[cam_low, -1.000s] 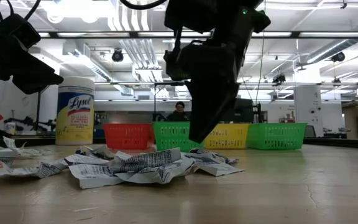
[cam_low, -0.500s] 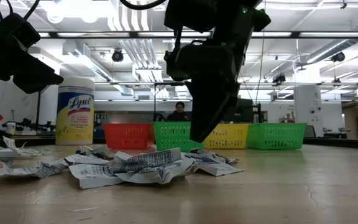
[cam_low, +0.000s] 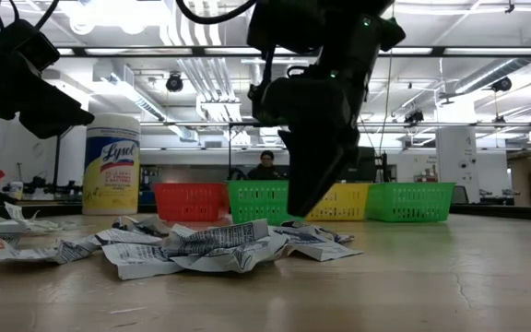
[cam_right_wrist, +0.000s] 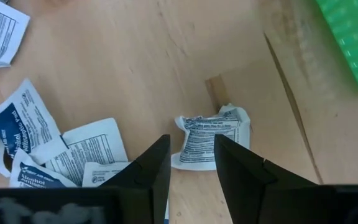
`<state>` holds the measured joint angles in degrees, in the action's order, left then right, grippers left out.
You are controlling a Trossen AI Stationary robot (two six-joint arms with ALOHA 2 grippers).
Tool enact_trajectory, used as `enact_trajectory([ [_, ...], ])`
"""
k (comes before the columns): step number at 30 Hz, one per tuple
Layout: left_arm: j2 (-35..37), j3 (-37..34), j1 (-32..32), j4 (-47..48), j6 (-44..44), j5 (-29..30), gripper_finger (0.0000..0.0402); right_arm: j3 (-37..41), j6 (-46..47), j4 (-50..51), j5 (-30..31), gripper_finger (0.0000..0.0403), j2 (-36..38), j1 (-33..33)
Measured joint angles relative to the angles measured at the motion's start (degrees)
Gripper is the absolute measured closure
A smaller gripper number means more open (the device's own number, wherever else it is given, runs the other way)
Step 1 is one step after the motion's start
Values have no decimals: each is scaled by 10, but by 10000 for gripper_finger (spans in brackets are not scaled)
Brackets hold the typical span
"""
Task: Pick & Place First Aid Supplies
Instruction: Put the alcohol pad into the yellow basket
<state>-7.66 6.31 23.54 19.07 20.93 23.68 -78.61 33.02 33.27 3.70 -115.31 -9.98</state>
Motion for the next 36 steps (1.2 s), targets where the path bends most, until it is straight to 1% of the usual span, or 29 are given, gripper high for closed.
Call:
enact_trajectory([
  [7,0,0,0,0,1,0,271,10,1,-23,5,284,0,0],
  [18,0,0,0,-1,3,0,271,35,16,-31,5,284,0,0],
  [25,0,0,0,-1,3,0,271,38,27,-35,7,285,0,0],
  [29,0,0,0,-1,3,0,271,38,33,-35,8,294,0,0],
  [36,0,0,0,-1,3,0,271,35,33,-36,9,327,0,0],
])
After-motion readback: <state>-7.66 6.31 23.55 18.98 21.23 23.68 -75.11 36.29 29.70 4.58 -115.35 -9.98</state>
